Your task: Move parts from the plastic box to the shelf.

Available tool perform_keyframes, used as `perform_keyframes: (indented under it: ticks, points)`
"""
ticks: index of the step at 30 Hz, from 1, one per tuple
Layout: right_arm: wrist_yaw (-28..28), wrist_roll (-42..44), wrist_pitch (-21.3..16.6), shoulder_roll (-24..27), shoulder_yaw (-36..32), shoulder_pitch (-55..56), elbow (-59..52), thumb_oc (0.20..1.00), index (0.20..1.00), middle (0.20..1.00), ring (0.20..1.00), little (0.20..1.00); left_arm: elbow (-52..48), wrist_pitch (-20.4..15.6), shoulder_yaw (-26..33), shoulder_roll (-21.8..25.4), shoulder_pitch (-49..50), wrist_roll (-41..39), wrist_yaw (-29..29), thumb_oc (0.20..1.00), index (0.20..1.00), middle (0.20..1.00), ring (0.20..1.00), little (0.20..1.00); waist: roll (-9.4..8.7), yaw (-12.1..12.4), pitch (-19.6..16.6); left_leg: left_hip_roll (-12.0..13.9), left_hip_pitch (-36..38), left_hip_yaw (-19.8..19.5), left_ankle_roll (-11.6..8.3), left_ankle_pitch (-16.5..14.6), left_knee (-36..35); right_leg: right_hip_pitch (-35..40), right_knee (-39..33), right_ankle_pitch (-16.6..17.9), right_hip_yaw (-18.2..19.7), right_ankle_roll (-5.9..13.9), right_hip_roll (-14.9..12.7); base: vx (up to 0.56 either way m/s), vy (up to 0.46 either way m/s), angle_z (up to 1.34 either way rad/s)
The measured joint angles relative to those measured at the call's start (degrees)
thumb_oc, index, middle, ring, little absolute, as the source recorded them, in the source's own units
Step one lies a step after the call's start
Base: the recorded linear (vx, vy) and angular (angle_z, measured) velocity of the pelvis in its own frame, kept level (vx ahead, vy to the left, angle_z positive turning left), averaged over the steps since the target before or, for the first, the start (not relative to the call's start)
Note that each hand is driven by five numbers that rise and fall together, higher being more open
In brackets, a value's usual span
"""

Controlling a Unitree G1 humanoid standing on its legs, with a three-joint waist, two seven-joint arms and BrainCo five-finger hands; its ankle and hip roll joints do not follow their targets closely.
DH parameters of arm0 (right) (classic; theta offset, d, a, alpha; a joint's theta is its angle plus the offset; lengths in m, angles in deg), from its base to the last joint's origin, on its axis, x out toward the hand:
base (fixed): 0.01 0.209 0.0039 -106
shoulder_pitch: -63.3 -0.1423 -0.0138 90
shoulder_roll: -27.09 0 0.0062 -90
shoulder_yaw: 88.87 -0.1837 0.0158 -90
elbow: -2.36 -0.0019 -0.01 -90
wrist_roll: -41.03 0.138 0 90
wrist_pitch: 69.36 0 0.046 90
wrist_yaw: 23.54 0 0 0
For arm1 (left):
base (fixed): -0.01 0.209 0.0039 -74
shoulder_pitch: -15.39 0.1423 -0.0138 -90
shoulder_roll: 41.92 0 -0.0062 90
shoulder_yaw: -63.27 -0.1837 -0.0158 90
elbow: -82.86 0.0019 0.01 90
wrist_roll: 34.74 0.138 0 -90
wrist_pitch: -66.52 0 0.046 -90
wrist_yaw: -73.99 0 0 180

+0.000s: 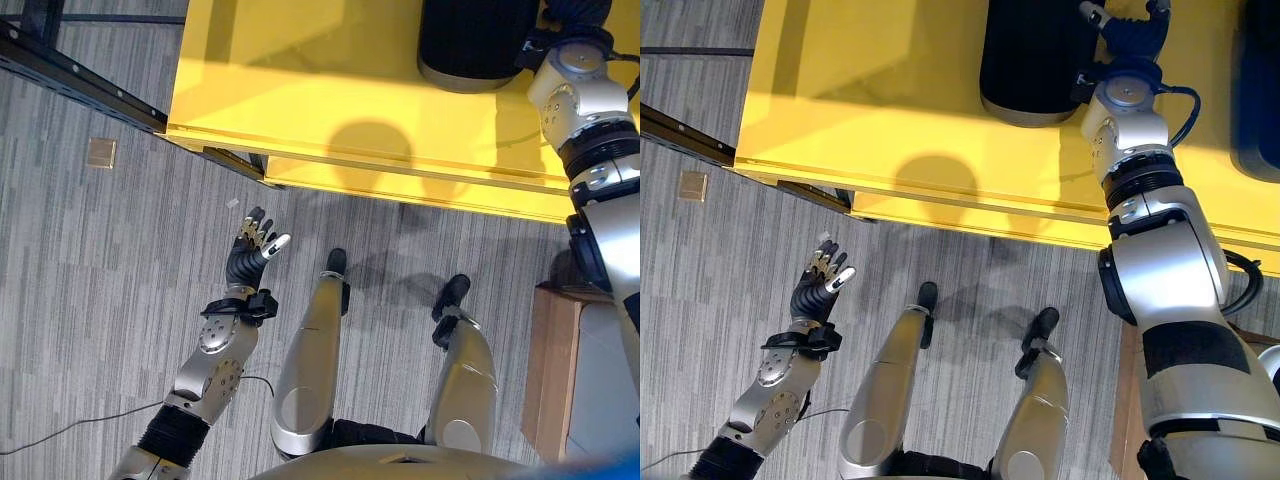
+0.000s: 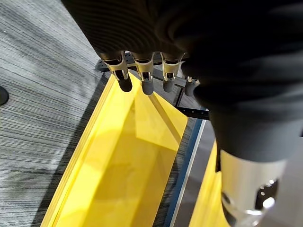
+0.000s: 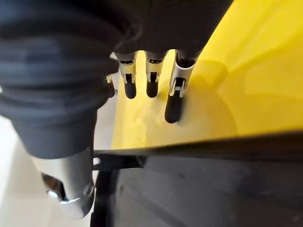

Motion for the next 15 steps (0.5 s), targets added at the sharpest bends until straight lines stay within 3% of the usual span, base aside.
perform_keyframes:
  ticks: [7, 15]
  points:
    - [-1.2, 0.0, 0.2, -1.1, -0.2, 0.0, -2.2, 1.000, 1.000, 1.000, 1.000, 1.000, 0.1, -0.3, -0.2, 0.8, -1.2, -0.1, 0.0, 1.000, 1.000, 1.000, 1.000, 1.000, -0.76, -1.4, -0.4, 0.1, 2.5, 0.9, 0.25, -0.1, -1.0, 2.3, -2.1, 0.9, 0.4, 0.23, 0.2, 0.00, -0.003, -0.06]
    - [-2.5, -3.2, 0.1, -1.1, -0.4, 2.3, -16.4, 1.000, 1.000, 1.000, 1.000, 1.000, 0.2, -0.3, 0.3, 1.0, -1.3, 0.0, 0.1, 1.000, 1.000, 1.000, 1.000, 1.000, -1.54, -2.3, -2.3, 0.6, 8.0, 1.8, 0.00, 0.1, -4.2, 7.4, -6.0, 1.9, 0.4, 0.32, 1.0, -0.02, 0.003, -0.05]
